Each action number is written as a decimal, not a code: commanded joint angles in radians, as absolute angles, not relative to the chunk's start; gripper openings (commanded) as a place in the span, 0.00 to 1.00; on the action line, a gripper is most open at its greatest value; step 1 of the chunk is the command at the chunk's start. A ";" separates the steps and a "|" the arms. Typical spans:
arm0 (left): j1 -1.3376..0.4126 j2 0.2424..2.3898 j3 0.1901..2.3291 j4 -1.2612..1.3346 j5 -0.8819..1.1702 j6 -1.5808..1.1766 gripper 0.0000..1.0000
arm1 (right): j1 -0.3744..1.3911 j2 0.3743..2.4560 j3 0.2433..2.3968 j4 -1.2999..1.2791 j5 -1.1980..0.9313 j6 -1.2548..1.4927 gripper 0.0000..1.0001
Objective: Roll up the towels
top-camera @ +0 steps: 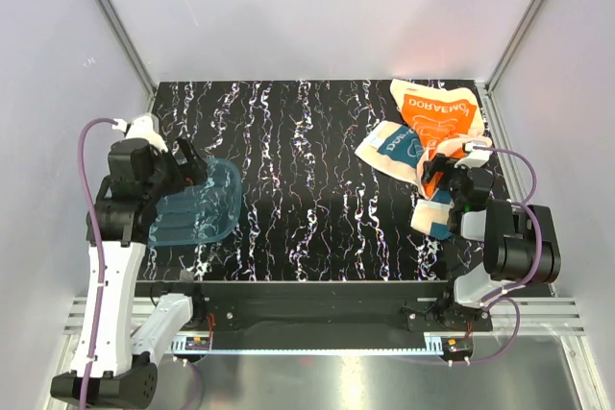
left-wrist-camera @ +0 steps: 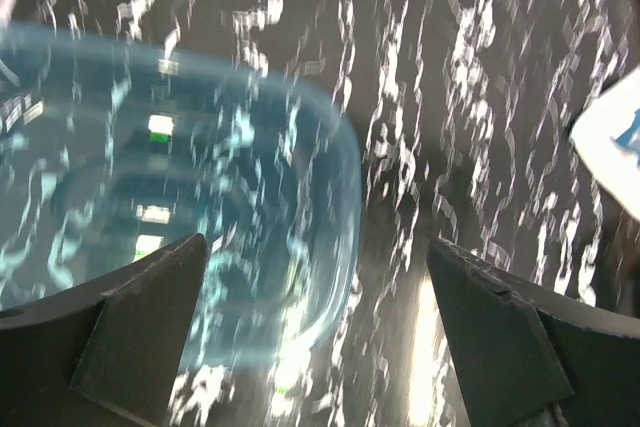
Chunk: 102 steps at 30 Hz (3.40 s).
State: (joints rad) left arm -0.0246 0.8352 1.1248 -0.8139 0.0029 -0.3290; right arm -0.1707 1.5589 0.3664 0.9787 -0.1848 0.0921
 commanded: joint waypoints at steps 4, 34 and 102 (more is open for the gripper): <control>-0.032 0.743 1.040 -0.923 0.106 -0.285 0.99 | -0.161 1.551 0.393 1.008 -0.189 0.072 1.00; -0.032 0.587 0.922 -0.838 0.051 -0.373 0.99 | -0.063 1.230 0.995 0.062 -0.384 0.554 1.00; -0.017 0.584 0.897 -0.815 0.003 -0.405 0.99 | 0.629 1.477 2.211 -0.744 0.529 0.205 0.00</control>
State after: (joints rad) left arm -0.0196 0.5842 0.9005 -0.8650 0.0177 -0.3943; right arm 0.6281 1.3949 2.4069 -0.6456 0.4957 0.1627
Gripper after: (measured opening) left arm 0.984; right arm 0.018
